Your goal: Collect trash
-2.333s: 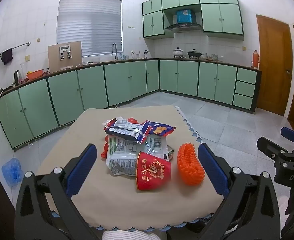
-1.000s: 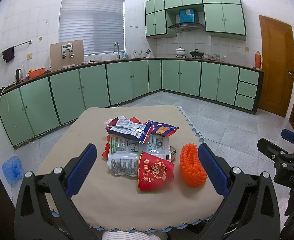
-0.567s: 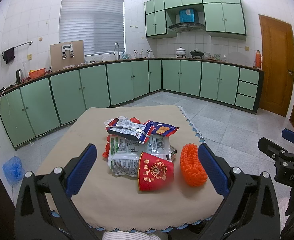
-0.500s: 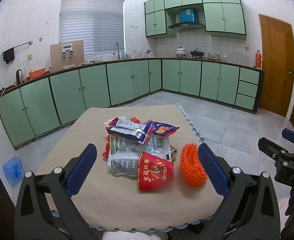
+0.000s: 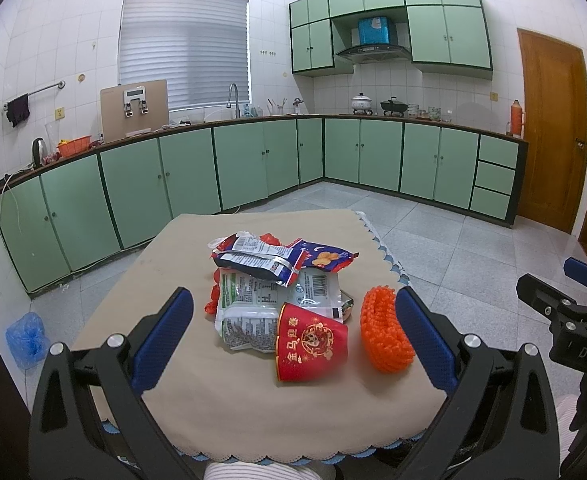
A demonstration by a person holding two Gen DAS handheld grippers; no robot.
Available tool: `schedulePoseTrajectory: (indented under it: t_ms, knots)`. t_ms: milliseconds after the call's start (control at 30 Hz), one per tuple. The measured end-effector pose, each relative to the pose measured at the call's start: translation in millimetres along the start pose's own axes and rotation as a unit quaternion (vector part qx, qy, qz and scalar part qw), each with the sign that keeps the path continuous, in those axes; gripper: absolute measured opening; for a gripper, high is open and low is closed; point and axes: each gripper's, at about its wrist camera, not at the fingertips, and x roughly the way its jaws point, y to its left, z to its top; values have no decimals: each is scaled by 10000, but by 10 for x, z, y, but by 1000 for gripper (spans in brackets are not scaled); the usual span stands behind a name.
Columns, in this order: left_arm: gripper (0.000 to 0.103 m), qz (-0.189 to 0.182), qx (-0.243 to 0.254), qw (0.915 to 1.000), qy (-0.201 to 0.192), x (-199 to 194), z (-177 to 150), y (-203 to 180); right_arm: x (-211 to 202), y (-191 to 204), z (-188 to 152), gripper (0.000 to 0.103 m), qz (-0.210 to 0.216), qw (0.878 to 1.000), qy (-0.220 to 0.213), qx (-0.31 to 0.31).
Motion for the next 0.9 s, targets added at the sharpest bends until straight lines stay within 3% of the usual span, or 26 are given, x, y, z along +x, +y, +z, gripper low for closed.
schedulePoseTrajectory:
  t_ms: [667,900]
  knots:
    - [98,43,-31,10000,76,48,-21,68,-6,12,-15,97,4,10000,14,8]
    - [98,115,-30,9999,109,172,-34,139,168,43,-18,97,39,10000,21,26]
